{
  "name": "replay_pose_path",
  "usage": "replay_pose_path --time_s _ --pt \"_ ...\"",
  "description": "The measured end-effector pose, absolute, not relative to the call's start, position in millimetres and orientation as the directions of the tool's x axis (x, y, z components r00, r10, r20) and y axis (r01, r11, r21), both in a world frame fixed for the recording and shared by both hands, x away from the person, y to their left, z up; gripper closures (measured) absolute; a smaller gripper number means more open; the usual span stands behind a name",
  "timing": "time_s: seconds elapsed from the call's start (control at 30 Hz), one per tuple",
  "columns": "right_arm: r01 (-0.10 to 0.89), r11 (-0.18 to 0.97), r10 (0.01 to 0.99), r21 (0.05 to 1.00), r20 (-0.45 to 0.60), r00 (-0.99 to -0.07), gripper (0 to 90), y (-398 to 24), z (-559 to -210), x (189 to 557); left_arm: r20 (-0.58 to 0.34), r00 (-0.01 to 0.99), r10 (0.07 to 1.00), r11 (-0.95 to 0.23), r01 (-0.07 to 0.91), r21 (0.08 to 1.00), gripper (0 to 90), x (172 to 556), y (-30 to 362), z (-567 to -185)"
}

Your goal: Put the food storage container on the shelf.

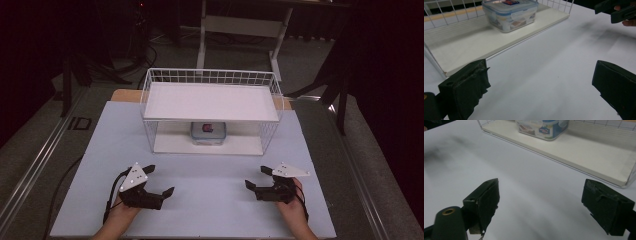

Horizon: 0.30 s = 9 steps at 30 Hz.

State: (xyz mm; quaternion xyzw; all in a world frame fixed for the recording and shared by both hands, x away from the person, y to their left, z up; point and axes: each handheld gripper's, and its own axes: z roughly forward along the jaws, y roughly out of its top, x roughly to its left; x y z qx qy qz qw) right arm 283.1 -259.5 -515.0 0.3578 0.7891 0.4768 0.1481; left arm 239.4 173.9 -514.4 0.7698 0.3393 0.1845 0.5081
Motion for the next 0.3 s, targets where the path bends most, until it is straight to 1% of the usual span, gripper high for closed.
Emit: replay_pose_path --time_s 0.3 --pt "0.409 0.304 0.707 0.860 0.085 -0.702 14.9 -261.0 -516.4 284.5 -0.087 0.706 0.703 -0.238 0.349 0.906 1.6 239.7 174.6 -514.7"
